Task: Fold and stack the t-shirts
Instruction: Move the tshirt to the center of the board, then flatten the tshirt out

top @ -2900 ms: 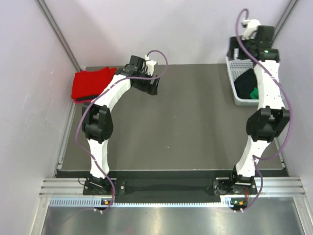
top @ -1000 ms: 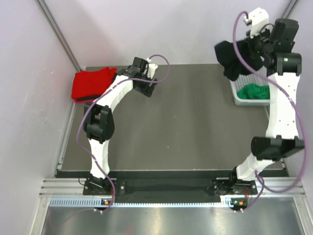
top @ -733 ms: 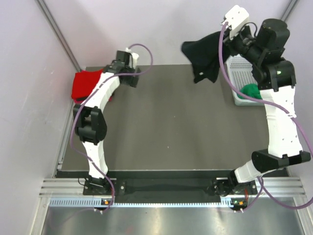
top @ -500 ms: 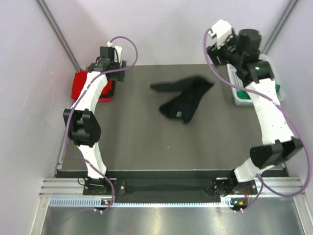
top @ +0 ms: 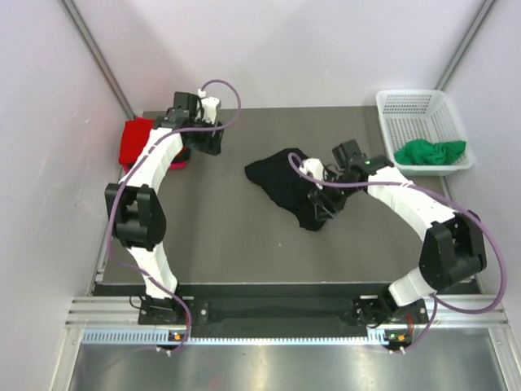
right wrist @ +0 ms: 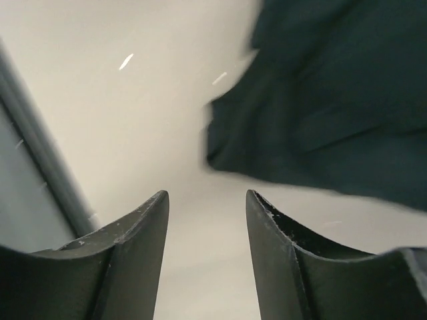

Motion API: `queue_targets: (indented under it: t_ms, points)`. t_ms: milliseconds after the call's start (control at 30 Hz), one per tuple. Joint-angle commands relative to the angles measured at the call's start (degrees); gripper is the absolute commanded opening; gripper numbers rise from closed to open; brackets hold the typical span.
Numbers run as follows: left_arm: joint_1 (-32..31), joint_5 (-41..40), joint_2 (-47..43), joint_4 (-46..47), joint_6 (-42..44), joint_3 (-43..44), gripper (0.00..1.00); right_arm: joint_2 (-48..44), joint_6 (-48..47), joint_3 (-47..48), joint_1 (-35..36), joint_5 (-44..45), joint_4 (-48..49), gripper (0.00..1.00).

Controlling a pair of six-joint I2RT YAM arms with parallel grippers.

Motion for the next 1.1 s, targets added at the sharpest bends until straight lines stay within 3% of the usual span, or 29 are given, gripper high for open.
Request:
queue_targets:
  t_ms: [0,167,333,467,767,800,933,1067]
  points:
    - [-2.9,16.59,0.11,-3.29,4.19,-1.07,0.73,-3.79,0.62,-4.69,0.79,-5.15,0.19,0.51]
    - [-11.94,19.69,6.61,-4.45,6.21,1.91,0.75,-7.21,-1.14,-9.09,0.88,-2.52,0.37,0.52]
    - [-17.14,23.55,13.46,-6.9,5.25,8.32,0.72,-12.65,-0.09,-13.3,0.19,-0.58,-0.16,0.52]
    - [-23.11,24.53,14.97,-6.99,5.6,7.2,0.69,-17.93,1.93,-16.03,-2.8,2.06,0.98,0.5]
    - [-26.64,22.07,23.31,-6.46,3.58,10.79,0.66,-20.4,2.82,-18.32,-5.88,3.73,2.39,0.51]
    - [-26.73,22.07,24.45,-6.81,3.49,11.75,0.61,-20.58,2.82,-18.06,-6.14,3.73,2.31,0.51]
    - [-26.82,20.5,27.19,-8.31,3.75,16.42,0.02,-19.79,2.46,-17.18,-6.41,3.38,3.18,0.52]
    - [-25.95,15.41,22.63,-7.0,4.02,18.17,0.0,-18.12,1.94,-17.62,-6.32,2.24,5.03,0.52]
